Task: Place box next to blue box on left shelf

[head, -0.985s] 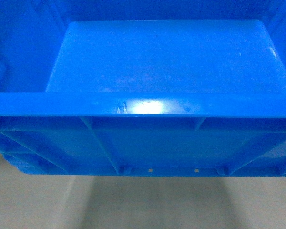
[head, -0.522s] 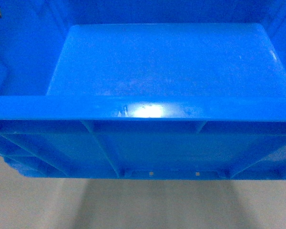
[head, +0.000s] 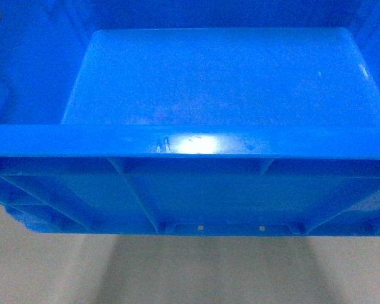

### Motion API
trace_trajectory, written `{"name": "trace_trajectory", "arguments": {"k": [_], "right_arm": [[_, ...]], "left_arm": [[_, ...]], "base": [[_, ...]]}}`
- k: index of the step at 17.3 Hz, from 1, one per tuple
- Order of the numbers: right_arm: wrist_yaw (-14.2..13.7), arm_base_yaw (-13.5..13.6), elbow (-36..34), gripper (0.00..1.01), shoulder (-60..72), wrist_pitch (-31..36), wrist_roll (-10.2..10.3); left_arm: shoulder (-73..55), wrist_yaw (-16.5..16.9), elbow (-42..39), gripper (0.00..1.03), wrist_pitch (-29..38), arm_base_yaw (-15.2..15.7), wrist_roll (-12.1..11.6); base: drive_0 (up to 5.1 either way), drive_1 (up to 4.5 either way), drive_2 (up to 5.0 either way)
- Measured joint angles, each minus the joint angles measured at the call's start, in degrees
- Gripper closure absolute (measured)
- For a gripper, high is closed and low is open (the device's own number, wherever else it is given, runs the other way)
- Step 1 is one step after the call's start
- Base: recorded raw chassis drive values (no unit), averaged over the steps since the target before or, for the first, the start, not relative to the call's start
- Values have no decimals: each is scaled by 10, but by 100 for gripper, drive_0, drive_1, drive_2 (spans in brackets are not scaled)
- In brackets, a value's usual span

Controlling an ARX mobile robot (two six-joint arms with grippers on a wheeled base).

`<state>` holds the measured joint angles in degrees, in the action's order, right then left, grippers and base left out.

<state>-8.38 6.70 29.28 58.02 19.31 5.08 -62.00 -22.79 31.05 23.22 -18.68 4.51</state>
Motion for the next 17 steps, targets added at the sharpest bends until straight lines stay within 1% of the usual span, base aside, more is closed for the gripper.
{"name": "trace_trajectory", "arguments": {"k": [2,17], "right_arm": [[0,0,0,86,0,0,0],[0,0,0,86,0,1,0]], "left_arm": [[0,0,0,85,0,0,0],[1,0,0,85,1,0,0]], "base": [[0,0,0],[16,446,-415]]}}
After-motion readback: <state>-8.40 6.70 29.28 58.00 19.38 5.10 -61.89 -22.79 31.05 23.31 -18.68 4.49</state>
